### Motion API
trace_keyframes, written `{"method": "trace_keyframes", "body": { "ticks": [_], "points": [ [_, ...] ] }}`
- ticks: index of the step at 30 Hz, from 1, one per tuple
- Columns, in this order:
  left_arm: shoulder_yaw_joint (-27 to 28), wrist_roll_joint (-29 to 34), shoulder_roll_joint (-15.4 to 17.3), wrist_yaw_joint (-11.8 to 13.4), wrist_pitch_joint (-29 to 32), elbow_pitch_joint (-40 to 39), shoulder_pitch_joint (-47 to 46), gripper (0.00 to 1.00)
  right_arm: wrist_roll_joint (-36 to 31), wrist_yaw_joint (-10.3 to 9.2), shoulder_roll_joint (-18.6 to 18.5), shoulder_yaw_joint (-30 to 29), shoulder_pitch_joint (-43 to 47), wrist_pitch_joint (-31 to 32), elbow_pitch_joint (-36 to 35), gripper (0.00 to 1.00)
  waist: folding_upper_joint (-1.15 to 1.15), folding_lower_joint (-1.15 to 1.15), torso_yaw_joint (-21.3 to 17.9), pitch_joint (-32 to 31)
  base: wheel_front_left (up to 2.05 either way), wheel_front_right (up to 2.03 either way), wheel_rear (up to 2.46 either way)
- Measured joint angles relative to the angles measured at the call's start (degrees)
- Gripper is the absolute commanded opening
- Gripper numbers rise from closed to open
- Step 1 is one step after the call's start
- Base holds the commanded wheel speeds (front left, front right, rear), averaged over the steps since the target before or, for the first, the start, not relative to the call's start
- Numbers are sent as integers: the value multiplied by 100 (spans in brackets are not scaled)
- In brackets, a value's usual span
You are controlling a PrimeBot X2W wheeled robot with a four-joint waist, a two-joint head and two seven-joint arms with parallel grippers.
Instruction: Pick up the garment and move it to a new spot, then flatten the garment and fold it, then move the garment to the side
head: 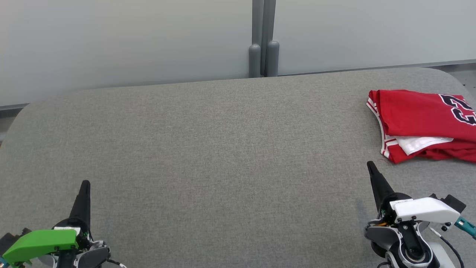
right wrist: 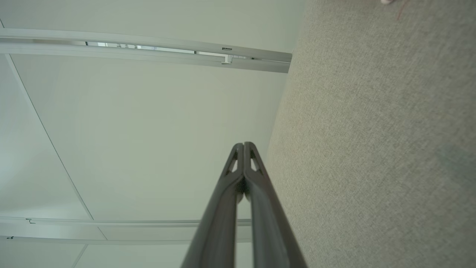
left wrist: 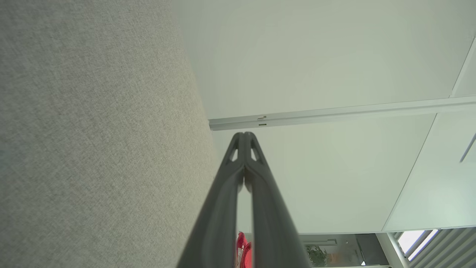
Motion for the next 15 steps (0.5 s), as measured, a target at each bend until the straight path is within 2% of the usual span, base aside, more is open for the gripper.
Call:
{"method": "trace_keyframes", "body": {
  "ticks": [15],
  "points": [
    [234,-419,-105,-170,193,52,-80,0,573,0,1,-43,-46,68,54,0,0,0,29,12,0,0,0]
  ]
}}
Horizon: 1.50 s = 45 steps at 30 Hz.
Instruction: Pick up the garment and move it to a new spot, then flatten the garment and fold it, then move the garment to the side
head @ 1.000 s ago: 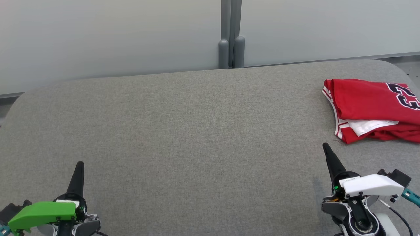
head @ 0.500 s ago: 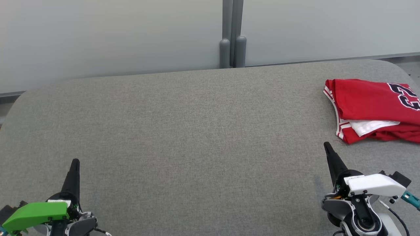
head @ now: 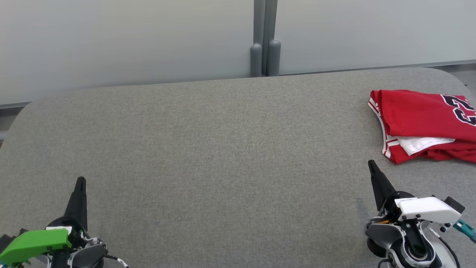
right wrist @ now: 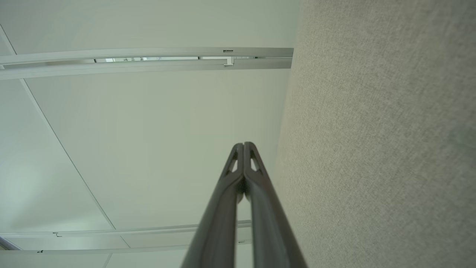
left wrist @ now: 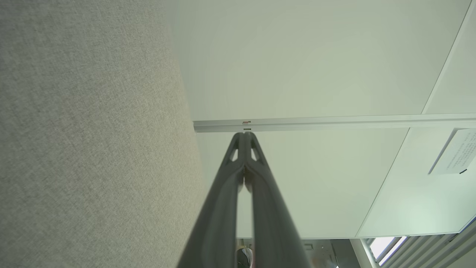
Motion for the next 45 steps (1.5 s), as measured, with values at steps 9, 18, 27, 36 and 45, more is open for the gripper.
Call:
{"method": "trace_keyframes", "body": {
  "ticks": [9,18,27,36,45],
  "points": [
    [38,-38,-18,-21,25,7,-3,0,60,0,3,-12,-10,9,5,0,0,0,3,1,0,0,0],
    [54,-37,-27,-21,33,7,-4,0,59,0,10,-22,-12,25,5,0,0,0,3,1,0,0,0],
    [67,-35,-35,-21,45,7,-4,0,57,0,21,-32,-13,30,7,0,0,0,3,1,0,0,0],
    [79,-26,-41,-21,49,7,-5,0,51,0,26,-41,-13,32,7,0,0,0,3,1,0,0,0],
    [92,-20,-45,-21,52,8,-7,0,40,0,32,-47,-14,37,8,0,0,0,3,1,0,0,0]
  ]
}}
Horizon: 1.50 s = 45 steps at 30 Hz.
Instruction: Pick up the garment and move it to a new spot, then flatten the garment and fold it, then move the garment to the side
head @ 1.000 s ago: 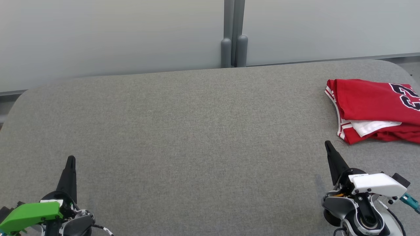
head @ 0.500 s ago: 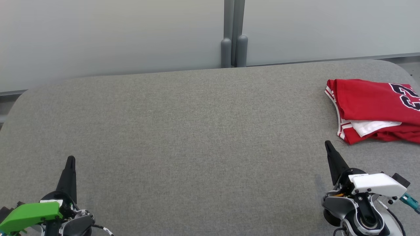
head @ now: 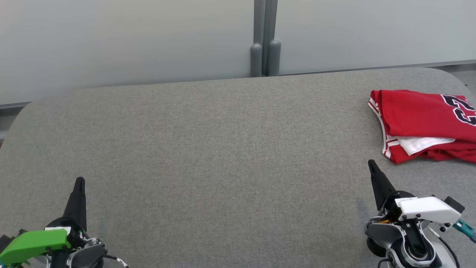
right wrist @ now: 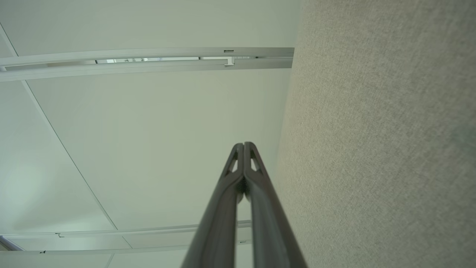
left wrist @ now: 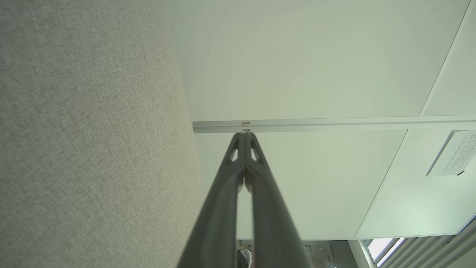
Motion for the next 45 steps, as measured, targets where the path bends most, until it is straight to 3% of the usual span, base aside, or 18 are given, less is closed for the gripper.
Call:
{"method": "trace_keyframes", "body": {
  "ticks": [45],
  "points": [
    [48,43,-36,0,51,1,-6,0,-23,0,26,-37,-1,37,1,0,0,0,0,0,0,0,0]
  ]
}}
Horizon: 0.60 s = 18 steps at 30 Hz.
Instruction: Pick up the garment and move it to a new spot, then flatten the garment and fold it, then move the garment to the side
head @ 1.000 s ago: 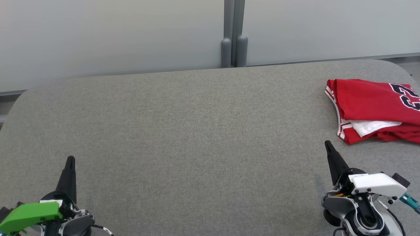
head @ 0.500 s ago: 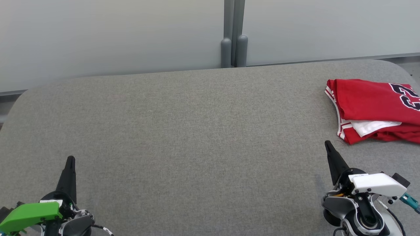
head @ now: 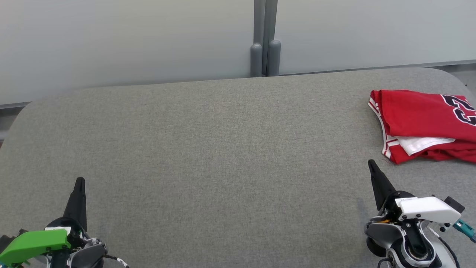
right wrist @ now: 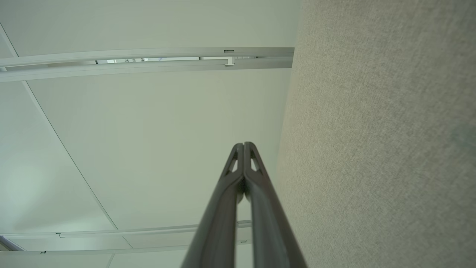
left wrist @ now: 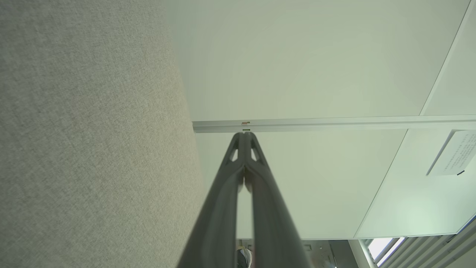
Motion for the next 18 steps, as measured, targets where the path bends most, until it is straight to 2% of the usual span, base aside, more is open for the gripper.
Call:
{"method": "trace_keyframes", "body": {
  "ticks": [18],
  "points": [
    [15,10,-13,0,7,1,-3,0,-9,0,11,-11,-1,3,1,0,0,0,0,0,0,0,0]
  ]
}}
